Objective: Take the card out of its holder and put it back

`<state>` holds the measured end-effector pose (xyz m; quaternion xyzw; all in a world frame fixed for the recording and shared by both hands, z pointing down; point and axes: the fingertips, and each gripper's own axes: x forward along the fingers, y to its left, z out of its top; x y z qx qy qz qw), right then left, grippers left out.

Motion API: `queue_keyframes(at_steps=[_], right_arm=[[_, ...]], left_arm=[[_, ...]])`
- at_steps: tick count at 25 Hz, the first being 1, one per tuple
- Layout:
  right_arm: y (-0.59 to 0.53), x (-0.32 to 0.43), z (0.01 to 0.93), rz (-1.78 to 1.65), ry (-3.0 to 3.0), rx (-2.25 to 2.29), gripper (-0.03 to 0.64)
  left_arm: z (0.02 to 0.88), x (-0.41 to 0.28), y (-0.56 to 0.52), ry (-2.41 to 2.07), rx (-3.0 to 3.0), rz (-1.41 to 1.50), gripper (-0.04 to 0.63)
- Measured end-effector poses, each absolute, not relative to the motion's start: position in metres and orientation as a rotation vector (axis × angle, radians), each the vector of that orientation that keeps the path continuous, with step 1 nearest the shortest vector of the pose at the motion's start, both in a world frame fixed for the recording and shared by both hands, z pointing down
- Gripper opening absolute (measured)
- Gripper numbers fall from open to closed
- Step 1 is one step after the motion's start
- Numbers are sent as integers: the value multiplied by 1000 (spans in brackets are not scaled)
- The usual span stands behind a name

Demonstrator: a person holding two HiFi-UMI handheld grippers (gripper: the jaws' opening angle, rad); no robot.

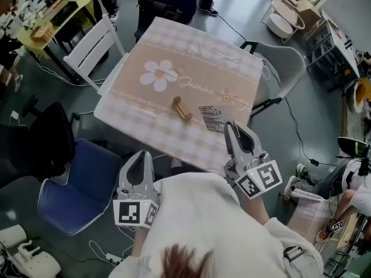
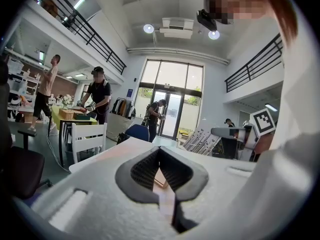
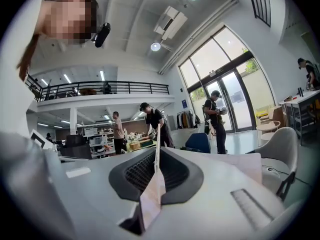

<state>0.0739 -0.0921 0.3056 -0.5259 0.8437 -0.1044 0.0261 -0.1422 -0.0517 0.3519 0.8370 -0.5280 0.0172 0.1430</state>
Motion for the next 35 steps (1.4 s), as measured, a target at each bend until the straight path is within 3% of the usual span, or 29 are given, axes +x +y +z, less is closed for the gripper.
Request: queue_keyframes(at_steps=[23,35], right_arm=[[-55,73,328,-397,2600,-1644,15],[-33,106,320,-387,2638,-1641,15]], left_arm=[[356,-131,-48,-1497,2395,63,0],[348,-73,-32,-1369,2438,73,0]])
